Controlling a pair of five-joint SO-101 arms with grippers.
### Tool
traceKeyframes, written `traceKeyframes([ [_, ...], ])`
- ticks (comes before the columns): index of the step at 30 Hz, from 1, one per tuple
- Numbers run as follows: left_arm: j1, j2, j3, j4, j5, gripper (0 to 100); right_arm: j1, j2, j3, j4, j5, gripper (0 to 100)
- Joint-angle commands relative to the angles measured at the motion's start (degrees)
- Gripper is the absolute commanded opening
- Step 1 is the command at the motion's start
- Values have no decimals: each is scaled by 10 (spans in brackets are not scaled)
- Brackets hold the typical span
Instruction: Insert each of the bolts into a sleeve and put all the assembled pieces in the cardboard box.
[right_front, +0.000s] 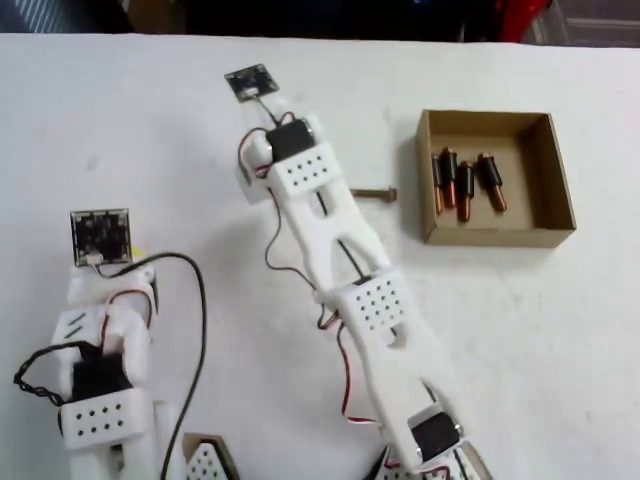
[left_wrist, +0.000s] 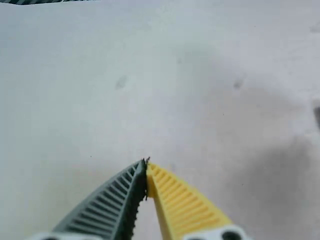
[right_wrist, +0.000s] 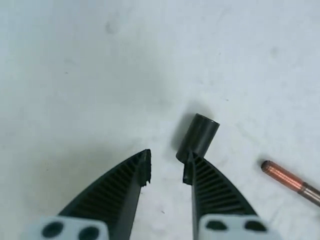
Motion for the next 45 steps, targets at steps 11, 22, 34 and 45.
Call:
traceKeyframes([
  [11,-7,-7,-5,-9,-5,28,17,48,-51,24,-85,101],
  [22,-7,-7,-5,-9,-5,28,19,105,-151,32,-160,51],
  [34,-5,-7,-5,-9,-5,28,20,99,-174,41,-126,49],
  [45,-5,-7,-5,-9,-5,28,28,95,-175,65,-123,90],
])
